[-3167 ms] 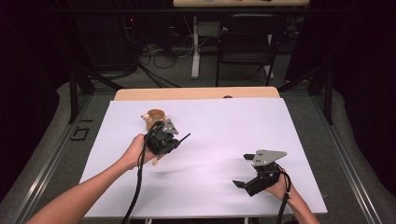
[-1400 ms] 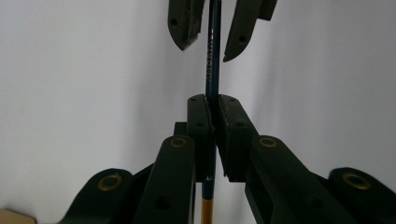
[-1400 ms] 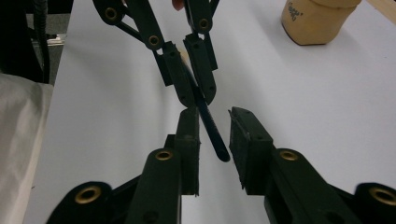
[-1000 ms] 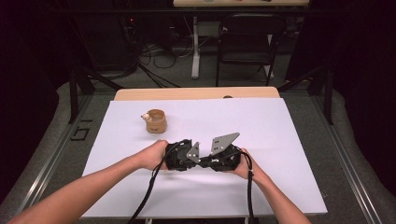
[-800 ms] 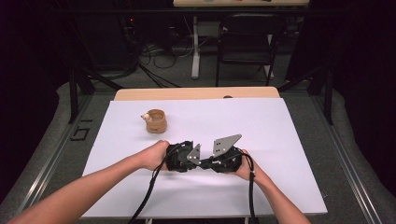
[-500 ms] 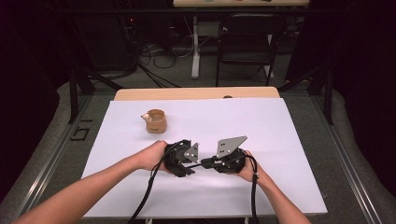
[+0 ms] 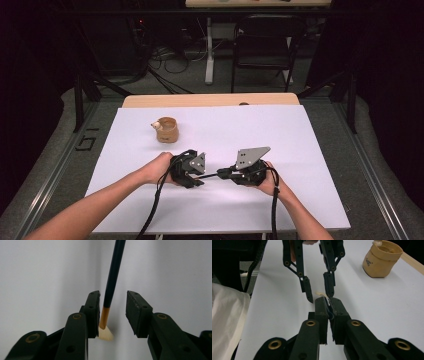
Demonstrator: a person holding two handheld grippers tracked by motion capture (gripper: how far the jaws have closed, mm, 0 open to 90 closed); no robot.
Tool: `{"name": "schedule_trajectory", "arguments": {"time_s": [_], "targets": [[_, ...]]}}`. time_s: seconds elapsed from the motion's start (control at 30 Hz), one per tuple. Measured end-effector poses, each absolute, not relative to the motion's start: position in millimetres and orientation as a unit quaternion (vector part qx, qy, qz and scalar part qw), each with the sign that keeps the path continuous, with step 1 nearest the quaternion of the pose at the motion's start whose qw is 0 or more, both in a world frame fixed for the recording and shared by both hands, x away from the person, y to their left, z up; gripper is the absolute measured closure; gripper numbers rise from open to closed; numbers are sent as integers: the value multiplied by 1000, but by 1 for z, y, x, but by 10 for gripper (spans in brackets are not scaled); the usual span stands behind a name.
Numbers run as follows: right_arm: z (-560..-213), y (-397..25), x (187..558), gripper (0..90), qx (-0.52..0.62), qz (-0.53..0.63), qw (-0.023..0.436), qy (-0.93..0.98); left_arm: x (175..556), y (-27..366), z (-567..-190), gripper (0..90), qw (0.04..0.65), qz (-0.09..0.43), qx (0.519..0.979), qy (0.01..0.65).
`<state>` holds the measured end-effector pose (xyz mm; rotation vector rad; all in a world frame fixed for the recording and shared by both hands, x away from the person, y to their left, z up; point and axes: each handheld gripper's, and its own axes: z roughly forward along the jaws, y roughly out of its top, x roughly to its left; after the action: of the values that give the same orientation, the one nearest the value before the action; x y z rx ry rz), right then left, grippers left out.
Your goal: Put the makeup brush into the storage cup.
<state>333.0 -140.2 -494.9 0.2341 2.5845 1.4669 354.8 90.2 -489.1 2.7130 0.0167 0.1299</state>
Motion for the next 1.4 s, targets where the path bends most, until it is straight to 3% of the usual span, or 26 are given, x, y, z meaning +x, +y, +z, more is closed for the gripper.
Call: {"name": "schedule_trajectory", "arguments": {"time_s": [0.23,0.73,0.9,1.03,1.13,1.4], "targets": [[-493,-146,333,856,81,497,80,860,361,95,-495,791,219,48,974,17],[-490,-142,336,837,74,461,73,881,356,87,-485,839,162,70,984,-41],[-484,-135,338,667,68,414,79,904,353,80,-477,839,147,76,985,-56],[-471,-128,339,604,59,389,78,916,352,73,-477,839,125,78,986,-75],[-464,-123,341,605,53,364,78,926,352,70,-474,839,113,81,987,-77],[-461,-111,341,779,46,313,65,946,354,68,-471,839,79,102,988,-89]]}}
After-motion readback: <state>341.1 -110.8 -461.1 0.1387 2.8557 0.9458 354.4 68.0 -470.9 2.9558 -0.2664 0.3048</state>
